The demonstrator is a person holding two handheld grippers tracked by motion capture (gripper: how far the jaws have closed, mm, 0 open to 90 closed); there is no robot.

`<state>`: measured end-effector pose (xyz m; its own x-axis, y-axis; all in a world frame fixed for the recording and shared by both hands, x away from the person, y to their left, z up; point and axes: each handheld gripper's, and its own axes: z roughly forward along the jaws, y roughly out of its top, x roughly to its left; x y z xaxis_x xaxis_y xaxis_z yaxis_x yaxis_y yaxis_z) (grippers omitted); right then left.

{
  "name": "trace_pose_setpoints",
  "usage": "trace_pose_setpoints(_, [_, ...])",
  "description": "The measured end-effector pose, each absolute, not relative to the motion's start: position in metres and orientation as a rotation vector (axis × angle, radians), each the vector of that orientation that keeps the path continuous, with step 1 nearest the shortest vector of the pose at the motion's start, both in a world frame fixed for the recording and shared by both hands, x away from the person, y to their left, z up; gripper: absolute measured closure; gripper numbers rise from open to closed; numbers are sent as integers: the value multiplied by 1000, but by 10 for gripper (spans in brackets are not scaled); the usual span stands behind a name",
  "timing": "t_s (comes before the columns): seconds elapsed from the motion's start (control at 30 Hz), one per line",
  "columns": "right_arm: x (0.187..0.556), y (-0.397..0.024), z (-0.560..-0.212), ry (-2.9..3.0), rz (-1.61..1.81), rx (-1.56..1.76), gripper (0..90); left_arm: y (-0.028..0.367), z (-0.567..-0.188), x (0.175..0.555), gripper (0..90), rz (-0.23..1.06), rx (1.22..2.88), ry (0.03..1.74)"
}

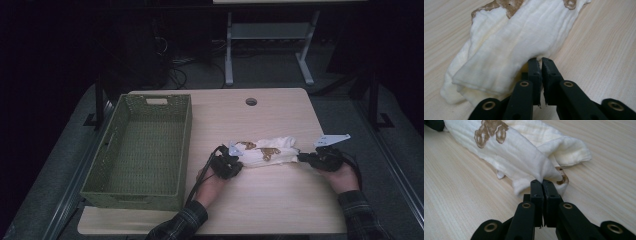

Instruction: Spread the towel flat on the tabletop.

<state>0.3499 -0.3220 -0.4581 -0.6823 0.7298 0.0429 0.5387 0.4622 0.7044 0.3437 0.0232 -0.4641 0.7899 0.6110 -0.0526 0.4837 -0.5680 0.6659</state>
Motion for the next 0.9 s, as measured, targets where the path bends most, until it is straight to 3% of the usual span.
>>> trace_pose_setpoints(0.3, [336, -326, -443, 2449, 1114, 1044, 871, 36, -433, 321, 870, 221, 2198, 766])
trace_pose_setpoints(0.4, [321, -309, -436, 2511, 1156, 954, 871, 42, -428, 309, 869, 194, 2191, 752])
trace_pose_setpoints(0.67, [314, -277, -445, 2640, 1214, 876, 872, 49, -435, 305, 866, 140, 2194, 770])
trace_pose_setpoints(0.9, [308, -259, -436, 2636, 1353, 770, 786, 50, -443, 309, 865, 119, 2204, 791])
